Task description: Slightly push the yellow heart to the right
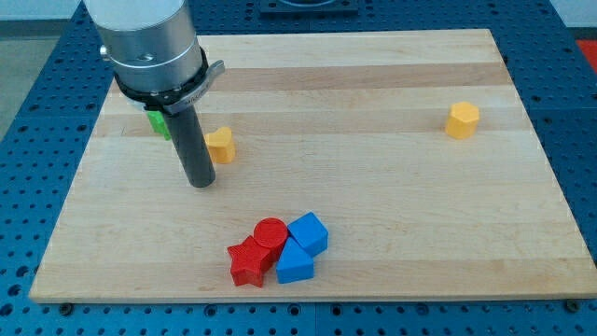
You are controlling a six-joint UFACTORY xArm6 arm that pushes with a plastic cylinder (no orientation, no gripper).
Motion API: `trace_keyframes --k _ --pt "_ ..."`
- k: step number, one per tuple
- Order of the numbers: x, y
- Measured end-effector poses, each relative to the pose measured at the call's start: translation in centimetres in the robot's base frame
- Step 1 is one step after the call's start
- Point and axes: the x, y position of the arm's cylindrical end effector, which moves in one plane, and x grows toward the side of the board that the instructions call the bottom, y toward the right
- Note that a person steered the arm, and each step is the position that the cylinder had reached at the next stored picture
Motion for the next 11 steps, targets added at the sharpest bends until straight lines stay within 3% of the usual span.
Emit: trace_keyframes --k 2,4,6,8,9,11 --pt "-11.1 9.8" --pt "-9.4 10.4" --pt "3.5 6.1" --pt "2.0 0.0" --pt "-3.0 -0.2" --pt "-5.3 -0.2"
